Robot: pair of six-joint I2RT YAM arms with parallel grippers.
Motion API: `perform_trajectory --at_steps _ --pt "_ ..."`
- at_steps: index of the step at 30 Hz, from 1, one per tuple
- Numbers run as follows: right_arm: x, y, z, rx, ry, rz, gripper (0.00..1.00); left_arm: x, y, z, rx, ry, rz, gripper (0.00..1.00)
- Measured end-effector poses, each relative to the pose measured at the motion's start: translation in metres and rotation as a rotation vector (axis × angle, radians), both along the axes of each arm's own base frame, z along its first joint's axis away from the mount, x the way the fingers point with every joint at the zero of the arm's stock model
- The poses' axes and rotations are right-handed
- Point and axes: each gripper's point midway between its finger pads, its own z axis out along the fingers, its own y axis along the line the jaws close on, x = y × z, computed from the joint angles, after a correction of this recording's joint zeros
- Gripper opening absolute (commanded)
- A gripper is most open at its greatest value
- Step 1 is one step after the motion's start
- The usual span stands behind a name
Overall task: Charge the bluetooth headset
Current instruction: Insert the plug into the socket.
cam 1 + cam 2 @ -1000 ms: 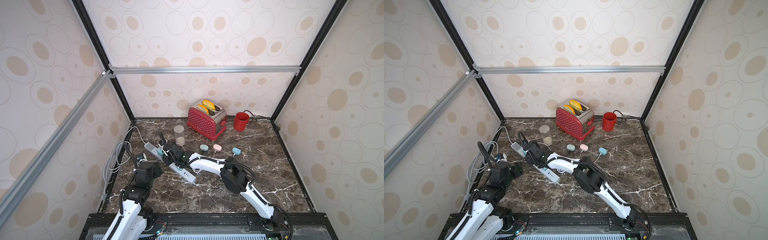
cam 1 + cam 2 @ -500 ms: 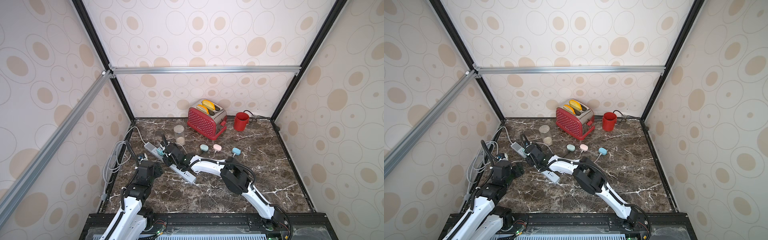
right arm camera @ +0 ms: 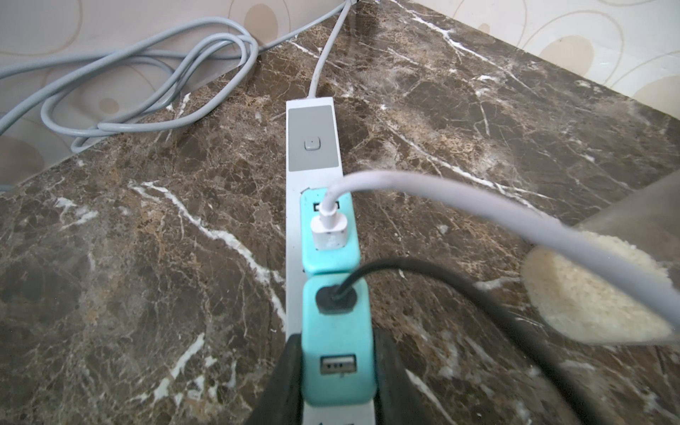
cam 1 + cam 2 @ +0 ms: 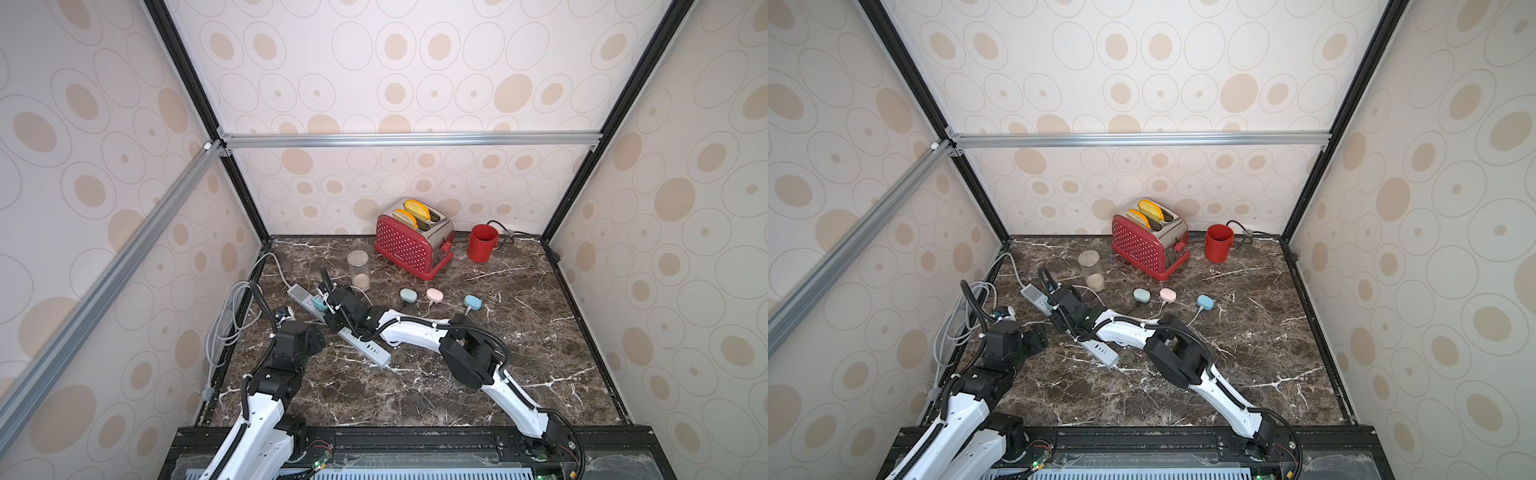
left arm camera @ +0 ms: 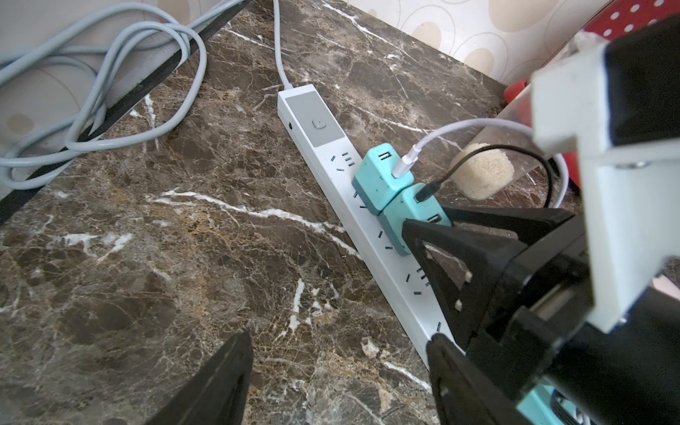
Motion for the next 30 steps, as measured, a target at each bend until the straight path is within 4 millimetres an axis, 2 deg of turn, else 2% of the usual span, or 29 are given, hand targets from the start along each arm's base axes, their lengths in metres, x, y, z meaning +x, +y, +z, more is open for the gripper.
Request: perform_trajectory --at_steps 11,20,30 --pt "-0.002 -0.002 -0.007 0.025 0.004 -0.002 0.00 0.003 0.000 -0.002 -0.001 0.017 0.004 0.76" --pt "0.000 0.004 -0.009 -0.001 -0.007 -0.013 0.00 0.008 -0.001 -0.005 0.002 0.036 0.005 0.76" --pt "0.003 0.000 -0.016 0.101 0.068 0.025 0.00 0.010 -0.001 -0.004 0.002 0.035 0.006 0.76"
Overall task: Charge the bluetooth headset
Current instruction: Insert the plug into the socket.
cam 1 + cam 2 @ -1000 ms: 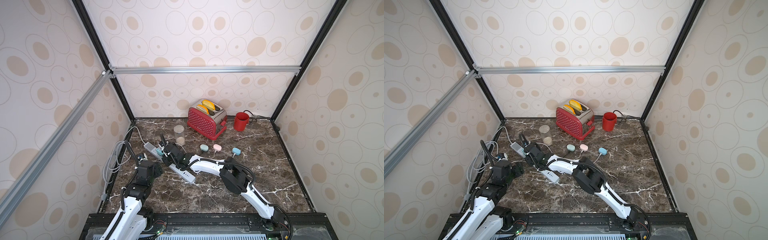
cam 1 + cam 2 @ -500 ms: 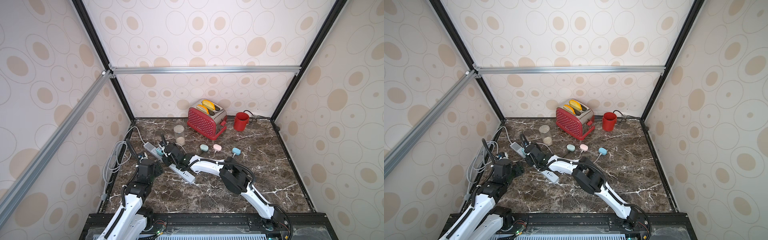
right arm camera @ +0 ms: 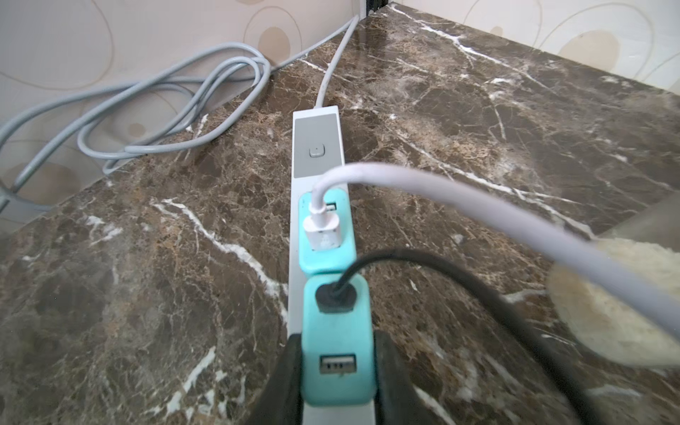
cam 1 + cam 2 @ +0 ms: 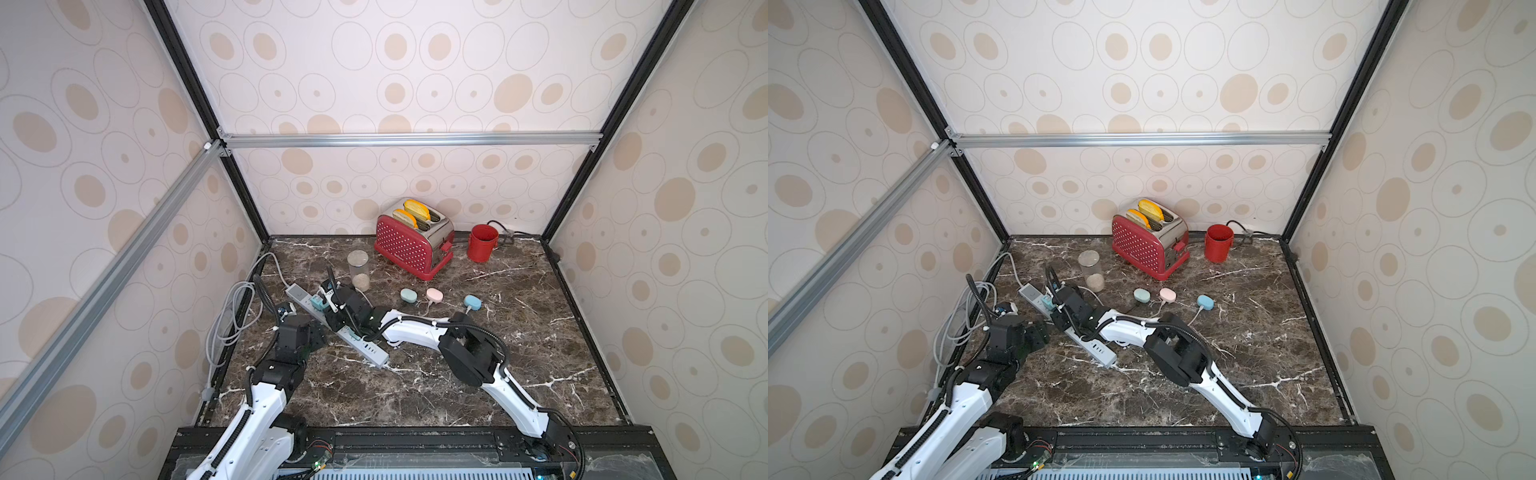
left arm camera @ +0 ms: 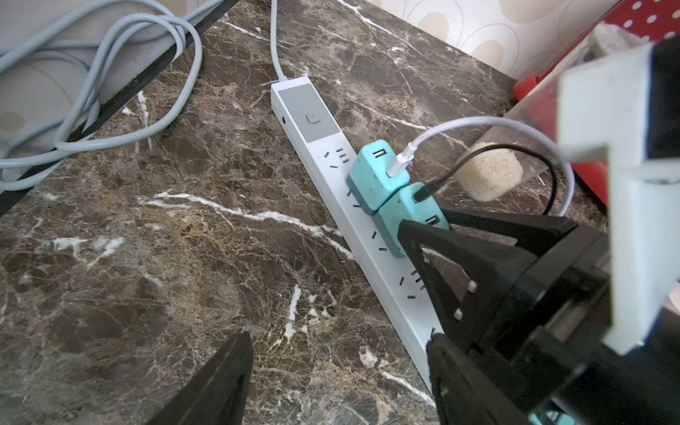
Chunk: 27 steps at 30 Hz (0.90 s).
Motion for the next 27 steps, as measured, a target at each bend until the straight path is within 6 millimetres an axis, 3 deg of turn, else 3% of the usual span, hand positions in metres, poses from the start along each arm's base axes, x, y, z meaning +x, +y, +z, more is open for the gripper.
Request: perform_trajectory --at_steps 27 --pt "-0.0039 0.0042 -0.0067 -0.063 -0.082 -0.075 0.00 0.0013 -0.0005 -0.0014 -0.009 0.002 0.002 0.76"
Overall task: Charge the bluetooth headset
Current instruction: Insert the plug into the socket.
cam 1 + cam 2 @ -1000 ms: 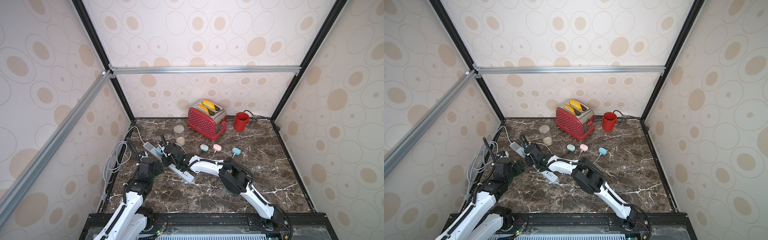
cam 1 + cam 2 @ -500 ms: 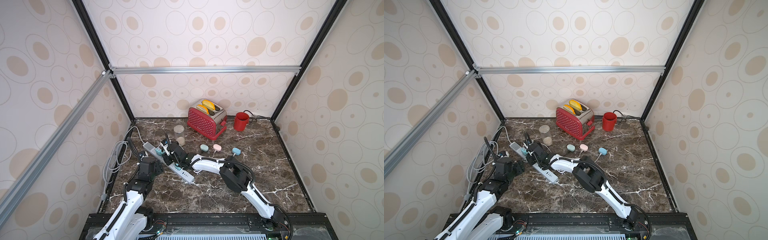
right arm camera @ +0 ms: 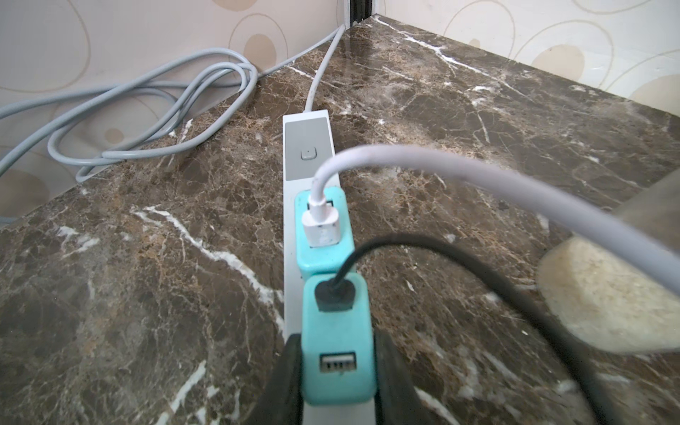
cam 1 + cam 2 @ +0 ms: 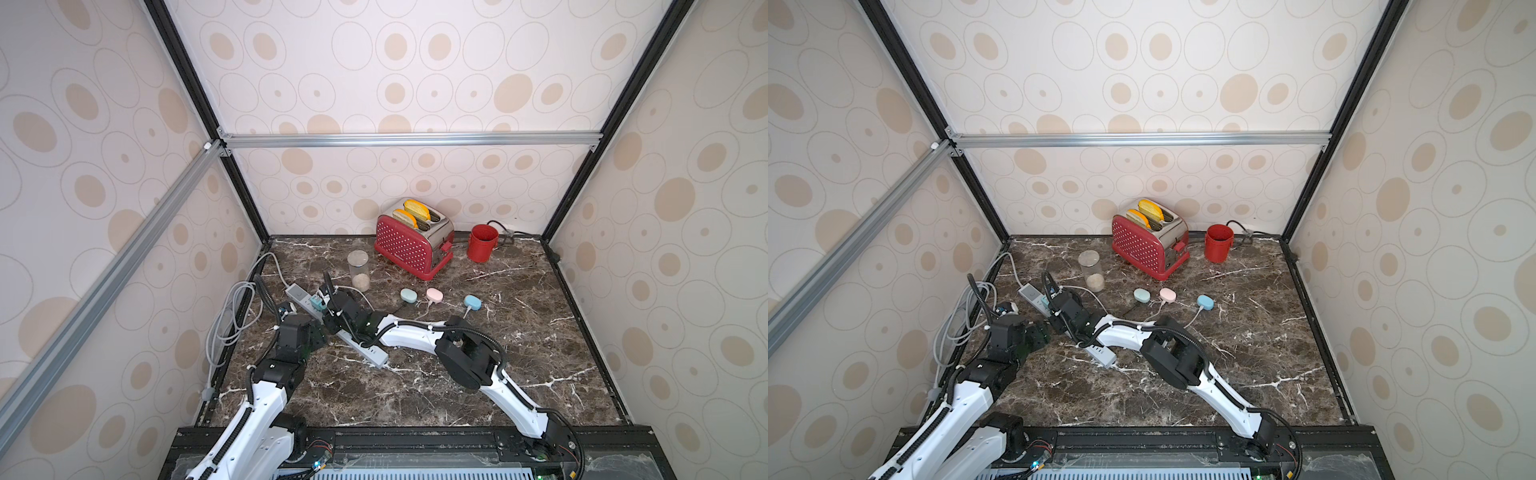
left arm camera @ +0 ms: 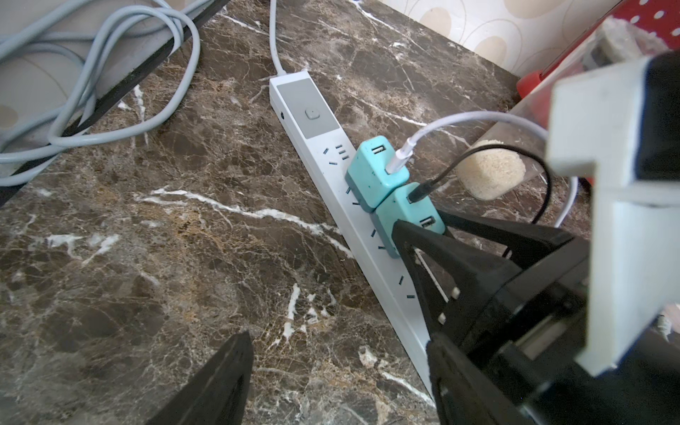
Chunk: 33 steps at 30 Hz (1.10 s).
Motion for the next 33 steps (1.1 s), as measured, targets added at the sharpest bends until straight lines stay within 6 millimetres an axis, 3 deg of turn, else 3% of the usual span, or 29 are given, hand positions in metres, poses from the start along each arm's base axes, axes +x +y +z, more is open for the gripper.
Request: perform_trajectory --at_steps 7,16,20,23,26,28,33 --pt "-0.001 0.000 0.000 0.007 -0.012 0.001 0.00 0.000 0.000 0.001 -0.001 -0.004 0.000 0.76" --pt "0.004 -0.005 0.021 0.020 0.051 0.057 0.37 0.005 0.004 0.013 0.019 -0.022 0.017 0.77" --pt "-0.005 -0.021 0.008 -0.084 0.116 0.109 0.61 0.013 0.011 0.029 0.057 -0.041 0.035 0.79" --pt "-0.010 -0.035 0.008 -0.124 0.148 0.139 0.72 0.020 0.018 0.037 0.076 -0.043 0.052 0.80" --pt "-0.015 -0.058 0.023 -0.140 0.151 0.151 0.78 0.025 0.024 0.042 0.102 -0.043 0.056 0.80" --pt "-0.021 -0.077 0.047 -0.120 0.137 0.156 0.79 0.026 0.025 0.045 0.124 -0.051 0.047 0.80" --pt "-0.039 -0.125 0.143 0.013 0.045 0.165 0.80 0.035 0.028 0.058 0.204 -0.111 0.013 0.83"
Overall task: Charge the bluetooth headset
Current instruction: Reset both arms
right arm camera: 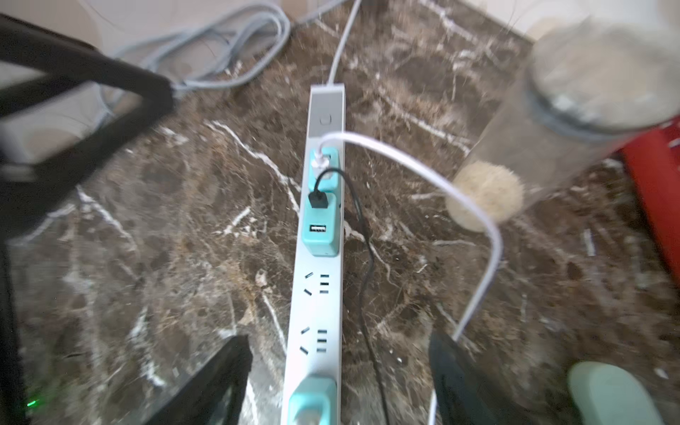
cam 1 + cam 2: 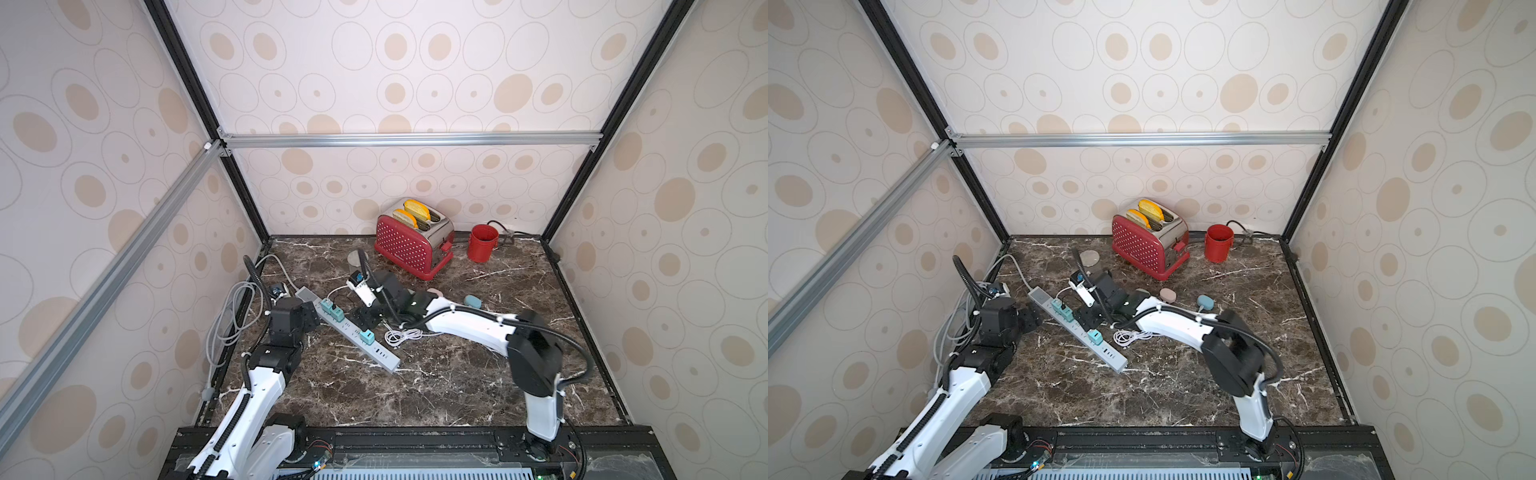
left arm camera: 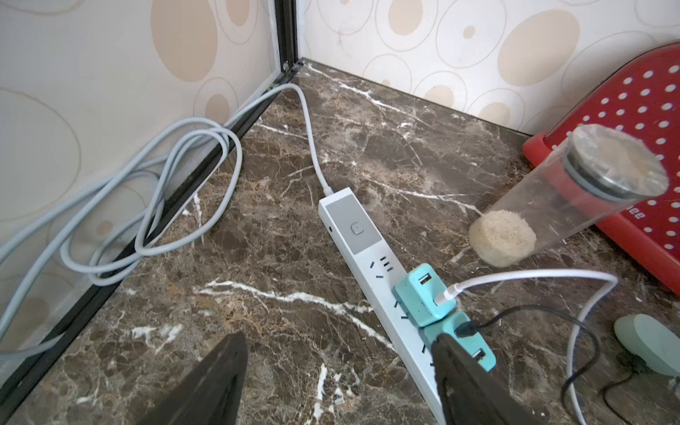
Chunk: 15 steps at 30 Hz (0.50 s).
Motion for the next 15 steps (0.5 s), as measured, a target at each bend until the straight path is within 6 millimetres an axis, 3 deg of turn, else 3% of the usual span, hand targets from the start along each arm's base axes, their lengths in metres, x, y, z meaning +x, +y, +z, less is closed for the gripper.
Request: perform_trajectory --at_steps 3,6,7,10,13,15 --pt "-0.004 -0.041 0.050 0.097 -0.070 -0.024 0.79 0.005 0.000 -0.002 0.063 -0.029 -0.033 0.86" --pt "0.018 -0.101 0.062 0.137 -0.105 -0.116 0.79 0.011 0.003 -0.014 0.132 -0.015 -0.048 0.87" --pt "0.030 -0.124 0.056 0.129 -0.108 -0.163 0.76 0.016 0.004 -0.019 0.157 -0.005 -0.053 0.87" --pt "0.059 -0.190 0.018 0.069 -0.079 -0.300 0.81 0.028 0.006 -0.033 0.217 0.022 -0.062 0.88" --pt "0.064 -0.222 -0.017 0.019 -0.037 -0.354 0.84 0.034 0.009 -0.044 0.256 0.033 -0.060 0.89" --pt "0.067 -0.259 -0.032 -0.002 -0.035 -0.433 0.89 0.047 0.015 -0.047 0.266 0.001 -0.036 0.89"
